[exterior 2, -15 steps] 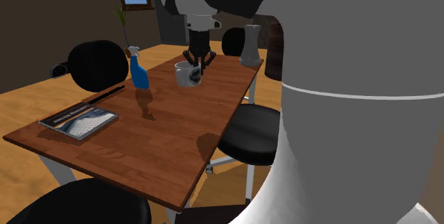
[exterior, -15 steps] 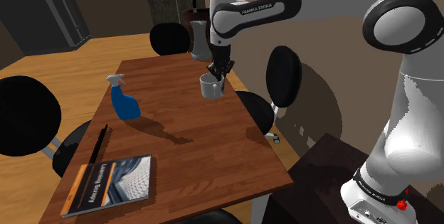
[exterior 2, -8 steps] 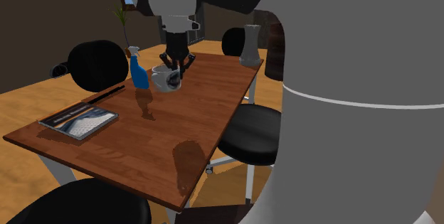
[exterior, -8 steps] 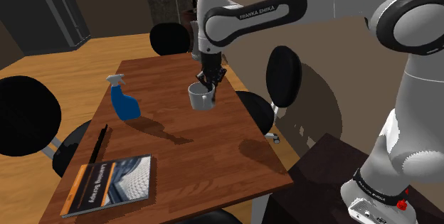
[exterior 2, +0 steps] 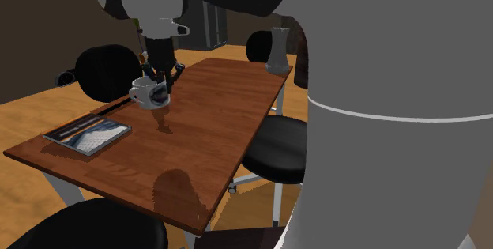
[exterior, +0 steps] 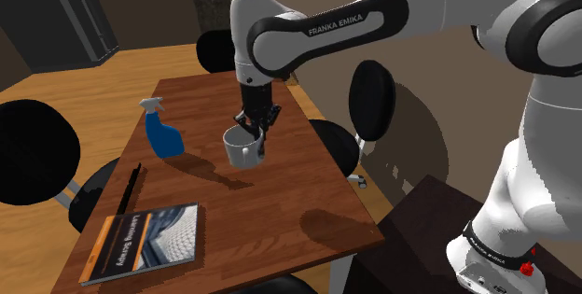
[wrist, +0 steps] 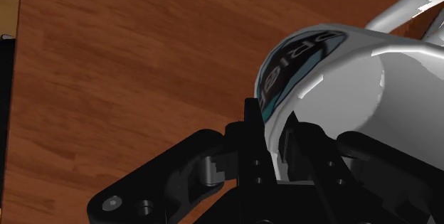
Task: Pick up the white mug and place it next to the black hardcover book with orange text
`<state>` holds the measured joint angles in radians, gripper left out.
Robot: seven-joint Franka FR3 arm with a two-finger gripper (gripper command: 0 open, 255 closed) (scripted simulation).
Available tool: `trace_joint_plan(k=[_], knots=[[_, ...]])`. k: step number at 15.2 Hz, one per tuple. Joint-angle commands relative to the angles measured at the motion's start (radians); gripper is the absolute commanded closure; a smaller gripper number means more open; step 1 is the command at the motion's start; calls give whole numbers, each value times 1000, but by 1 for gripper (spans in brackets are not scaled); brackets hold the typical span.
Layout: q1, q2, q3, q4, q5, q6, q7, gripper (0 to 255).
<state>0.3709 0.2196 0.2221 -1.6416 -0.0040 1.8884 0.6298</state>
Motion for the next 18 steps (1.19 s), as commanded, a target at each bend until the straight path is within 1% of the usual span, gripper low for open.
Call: trace_joint_plan(k=[1, 5, 9, 14, 15, 18], knots=[[28, 14, 15, 18, -8, -3, 46, 255], [88, 52, 45, 67, -29, -14, 139, 255], [153, 105, 71, 139, -54, -33, 230, 255], [244, 196, 95, 268, -93, -73, 339, 255], [272, 228, 100, 314, -106, -89, 368, 255], [270, 228, 98, 273, -106, -48, 368, 255]])
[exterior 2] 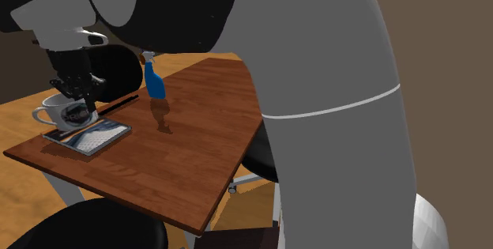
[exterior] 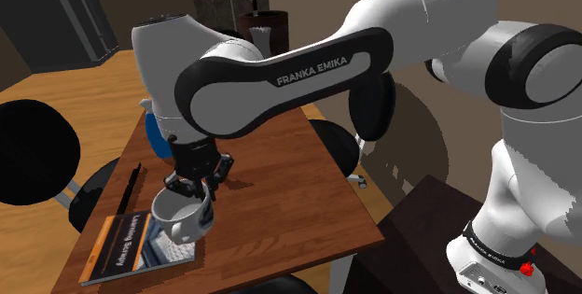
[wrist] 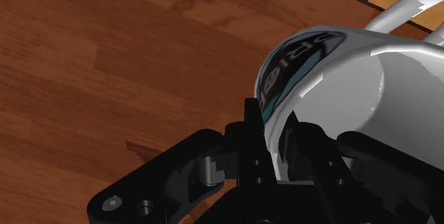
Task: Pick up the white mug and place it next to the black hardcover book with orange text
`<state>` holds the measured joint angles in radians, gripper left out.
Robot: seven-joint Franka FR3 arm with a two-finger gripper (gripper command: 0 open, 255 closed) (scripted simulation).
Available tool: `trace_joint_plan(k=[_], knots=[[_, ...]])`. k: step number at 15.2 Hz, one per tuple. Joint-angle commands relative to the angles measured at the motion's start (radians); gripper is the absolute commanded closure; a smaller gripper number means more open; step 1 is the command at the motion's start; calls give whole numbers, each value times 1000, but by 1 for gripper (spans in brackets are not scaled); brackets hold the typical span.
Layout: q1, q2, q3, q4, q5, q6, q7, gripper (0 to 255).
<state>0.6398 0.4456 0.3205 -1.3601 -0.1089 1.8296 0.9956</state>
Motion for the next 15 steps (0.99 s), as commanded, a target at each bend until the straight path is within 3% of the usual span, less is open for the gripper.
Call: trace_joint_plan(k=[1, 15], knots=[[0, 2, -1, -21, -1, 24, 3, 255], [-5, 35, -9, -162, -15, 195, 10, 255]])
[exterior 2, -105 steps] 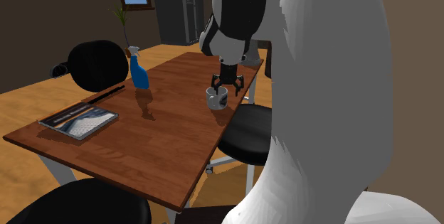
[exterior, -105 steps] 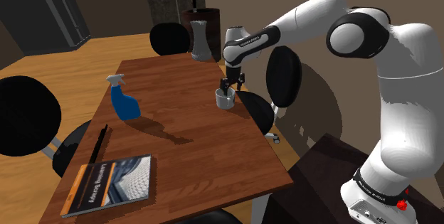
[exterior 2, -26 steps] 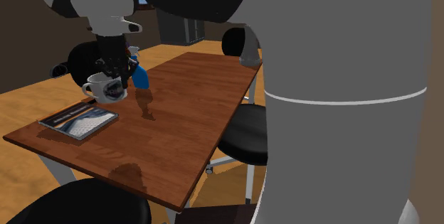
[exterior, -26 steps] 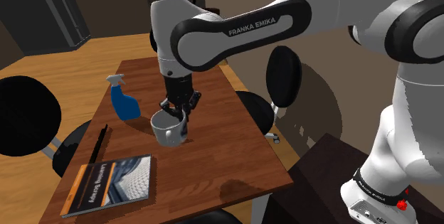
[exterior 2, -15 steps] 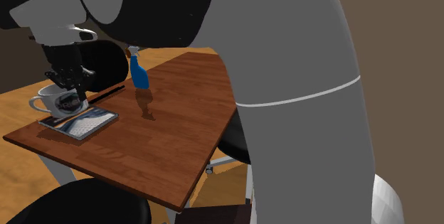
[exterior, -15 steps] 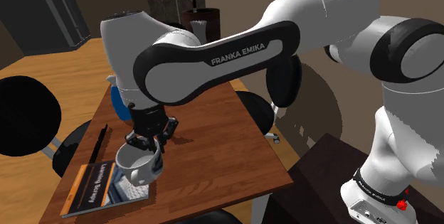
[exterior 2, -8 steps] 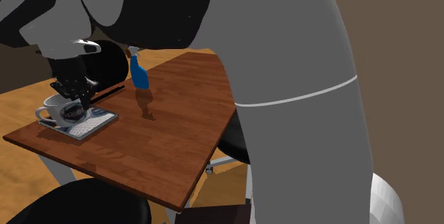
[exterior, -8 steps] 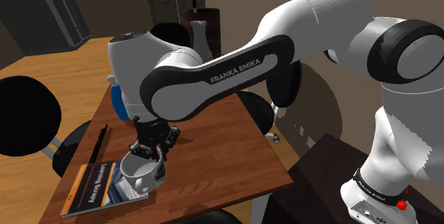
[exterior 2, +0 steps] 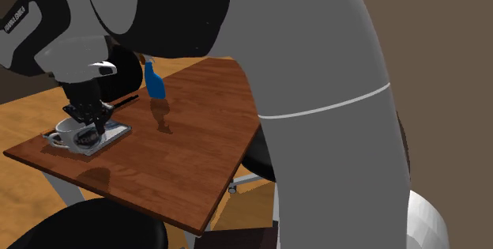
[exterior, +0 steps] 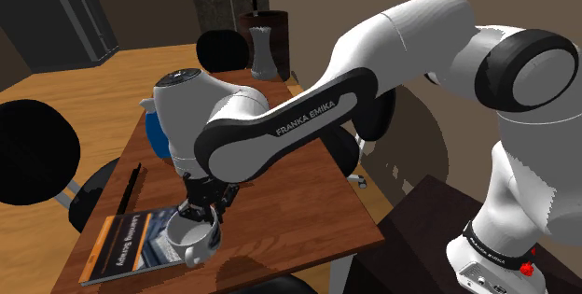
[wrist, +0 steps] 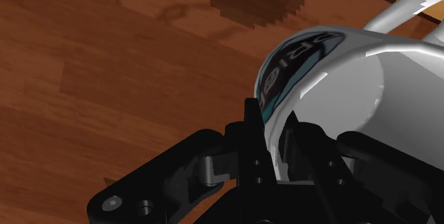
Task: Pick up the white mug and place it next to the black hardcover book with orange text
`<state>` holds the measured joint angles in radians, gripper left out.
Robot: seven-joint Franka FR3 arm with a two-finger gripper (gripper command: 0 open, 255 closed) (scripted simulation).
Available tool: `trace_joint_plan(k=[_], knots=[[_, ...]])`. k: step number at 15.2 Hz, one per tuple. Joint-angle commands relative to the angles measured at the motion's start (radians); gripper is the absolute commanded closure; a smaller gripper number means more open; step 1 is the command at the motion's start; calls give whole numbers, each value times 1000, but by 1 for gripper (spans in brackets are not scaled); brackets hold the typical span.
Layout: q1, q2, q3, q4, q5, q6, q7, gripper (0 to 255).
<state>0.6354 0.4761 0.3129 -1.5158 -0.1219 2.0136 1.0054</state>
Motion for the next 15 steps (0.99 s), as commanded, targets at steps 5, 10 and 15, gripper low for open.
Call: trace_joint_plan(k=[5, 10, 15], knots=[[1, 26, -5, -42, -9, 68, 4, 255], [2, 45, -9, -64, -16, 108, 7, 255], [2, 45, -9, -64, -16, 108, 7, 255]])
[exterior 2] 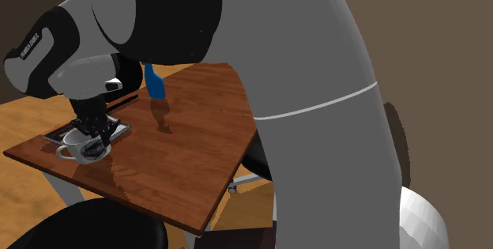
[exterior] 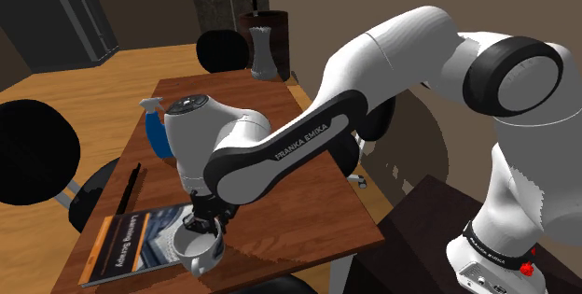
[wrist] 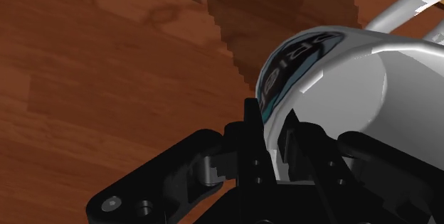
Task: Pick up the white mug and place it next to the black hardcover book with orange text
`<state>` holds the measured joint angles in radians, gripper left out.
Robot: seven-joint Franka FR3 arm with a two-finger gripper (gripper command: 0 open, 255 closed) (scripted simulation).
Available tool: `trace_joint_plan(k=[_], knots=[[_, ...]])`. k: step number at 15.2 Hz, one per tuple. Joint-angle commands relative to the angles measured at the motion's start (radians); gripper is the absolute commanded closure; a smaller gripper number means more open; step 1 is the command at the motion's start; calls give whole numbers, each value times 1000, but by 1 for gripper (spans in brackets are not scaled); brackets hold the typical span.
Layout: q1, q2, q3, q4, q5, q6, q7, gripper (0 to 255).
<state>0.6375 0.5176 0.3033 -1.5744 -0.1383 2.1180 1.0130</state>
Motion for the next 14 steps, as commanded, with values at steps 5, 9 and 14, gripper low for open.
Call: trace_joint_plan(k=[5, 9, 14], knots=[[2, 5, 0, -3, 0, 3, 2, 0], [-2, -11, 3, 6, 5, -23, -3, 0], [-6, -48, 9, 47, 18, -98, -11, 0]])
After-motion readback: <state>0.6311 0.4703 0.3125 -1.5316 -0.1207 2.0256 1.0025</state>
